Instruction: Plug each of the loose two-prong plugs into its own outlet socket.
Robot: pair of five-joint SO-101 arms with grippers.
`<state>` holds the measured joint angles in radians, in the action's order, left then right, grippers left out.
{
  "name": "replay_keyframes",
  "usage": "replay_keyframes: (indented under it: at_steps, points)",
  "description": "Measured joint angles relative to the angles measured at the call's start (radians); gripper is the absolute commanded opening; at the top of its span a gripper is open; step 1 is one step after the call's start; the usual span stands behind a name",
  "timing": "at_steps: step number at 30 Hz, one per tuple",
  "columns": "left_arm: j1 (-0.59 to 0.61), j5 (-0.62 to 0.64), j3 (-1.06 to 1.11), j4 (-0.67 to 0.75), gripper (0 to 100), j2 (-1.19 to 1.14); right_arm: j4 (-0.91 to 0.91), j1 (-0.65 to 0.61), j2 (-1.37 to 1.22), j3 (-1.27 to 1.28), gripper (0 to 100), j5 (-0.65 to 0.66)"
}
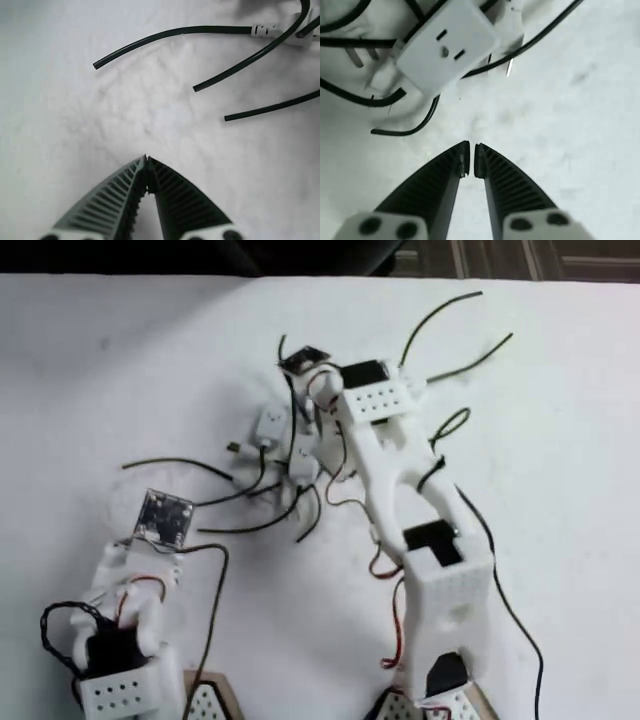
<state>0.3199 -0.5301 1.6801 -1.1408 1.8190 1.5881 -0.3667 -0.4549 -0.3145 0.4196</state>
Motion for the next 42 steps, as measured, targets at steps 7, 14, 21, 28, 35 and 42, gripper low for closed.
replay_keyframes:
  at_steps: [7, 14, 21, 28, 35, 42]
  points:
    - [0.0, 0.0, 0.0, 0.0, 2, 0.0, -0.031, -0.003, 0.241, 0.278, 1.8, 0.0]
    - [0.0, 0.0, 0.0, 0.0, 2, 0.0, -0.331, -0.034, 0.517, 0.647, 2.7, 0.041]
    - [0.0, 0.0, 0.0, 0.0, 2, 0.0, -0.465, -0.038, 0.46, 0.612, 17.7, 0.052]
    - [0.0, 0.0, 0.0, 0.0, 2, 0.0, -0.454, -0.037, 0.178, 0.362, 18.0, 0.054]
    - [0.0, 0.0, 0.0, 0.0, 2, 0.0, -0.356, -0.034, 0.012, 0.066, 18.0, 0.02]
    - [0.0, 0.0, 0.0, 0.0, 2, 0.0, -0.367, -0.035, -0.086, -0.083, 17.7, -0.103]
